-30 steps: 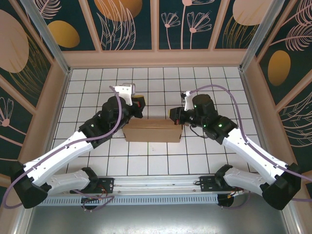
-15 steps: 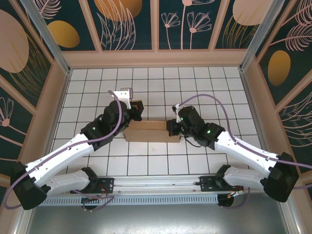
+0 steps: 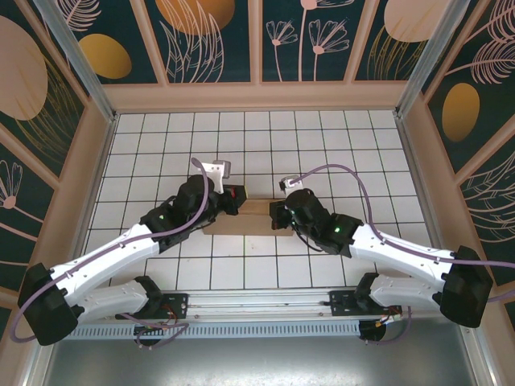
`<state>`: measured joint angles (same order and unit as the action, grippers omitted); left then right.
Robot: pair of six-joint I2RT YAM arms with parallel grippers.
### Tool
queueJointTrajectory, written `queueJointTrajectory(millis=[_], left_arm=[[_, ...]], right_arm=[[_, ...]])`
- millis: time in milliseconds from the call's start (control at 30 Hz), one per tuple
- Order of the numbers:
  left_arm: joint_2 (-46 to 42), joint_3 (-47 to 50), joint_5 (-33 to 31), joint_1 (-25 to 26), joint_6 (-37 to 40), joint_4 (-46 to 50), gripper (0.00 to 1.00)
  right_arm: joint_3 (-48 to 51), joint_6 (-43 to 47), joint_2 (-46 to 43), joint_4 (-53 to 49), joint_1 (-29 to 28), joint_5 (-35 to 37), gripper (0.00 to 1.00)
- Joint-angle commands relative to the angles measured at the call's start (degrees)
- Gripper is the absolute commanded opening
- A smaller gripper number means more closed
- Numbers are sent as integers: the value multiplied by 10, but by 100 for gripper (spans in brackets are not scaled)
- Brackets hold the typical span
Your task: Fold the paper box
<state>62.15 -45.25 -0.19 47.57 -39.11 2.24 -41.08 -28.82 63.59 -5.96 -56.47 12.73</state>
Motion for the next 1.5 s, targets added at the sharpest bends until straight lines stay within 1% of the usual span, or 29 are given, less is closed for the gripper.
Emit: queueJointTrajectory(millis=[0,67,200,367,533,667,733,800,833,900,933,967,1067,1100,1167,1267,1467], left_arm=[[7,17,64,-6,-6,-23,0],[10,30,84,-10,-9,-22,0],[15,71,92,-21,-23,-36,0],[51,68,82,-24,-30,-12,0],[51,70,73,-28,-36,-1,0],[49,71,73,-31,-36,3,0],[51,68,76,-32,-33,4,0],[54,68,80,-33,-31,4,0],[55,68,79,-33,-32,4,0],[55,69,78,-33,-33,4,0],[54,71,77,-34,-35,5,0],[52,71,77,-34,-34,5,0],[49,74,75,-35,-36,6,0],[48,73,76,-35,-36,7,0],[51,72,78,-36,-36,6,0],[53,73,80,-38,-34,5,0],[53,73,83,-38,-30,2,0]], right_arm=[[28,-14,16,-70,-2,28,0],[26,-15,16,-72,-2,26,0],[25,-21,11,-71,-2,20,0],[22,-18,-2,-69,-1,10,0],[4,-17,-25,-82,1,17,0],[-10,-24,-67,-109,21,49,5],[-7,-20,-88,-113,33,46,6],[-1,-15,-108,-116,53,19,9],[-1,-15,-112,-121,67,-3,14],[-11,-23,-110,-145,104,-56,27],[-16,-25,-111,-153,116,-77,31],[-21,-29,-113,-163,126,-92,33],[-32,-39,-114,-182,141,-116,34],[-36,-41,-112,-189,144,-137,34],[-43,-42,-104,-201,145,-147,34],[-45,-41,-84,-215,145,-147,34],[-28,-48,-62,-206,145,-135,35]])
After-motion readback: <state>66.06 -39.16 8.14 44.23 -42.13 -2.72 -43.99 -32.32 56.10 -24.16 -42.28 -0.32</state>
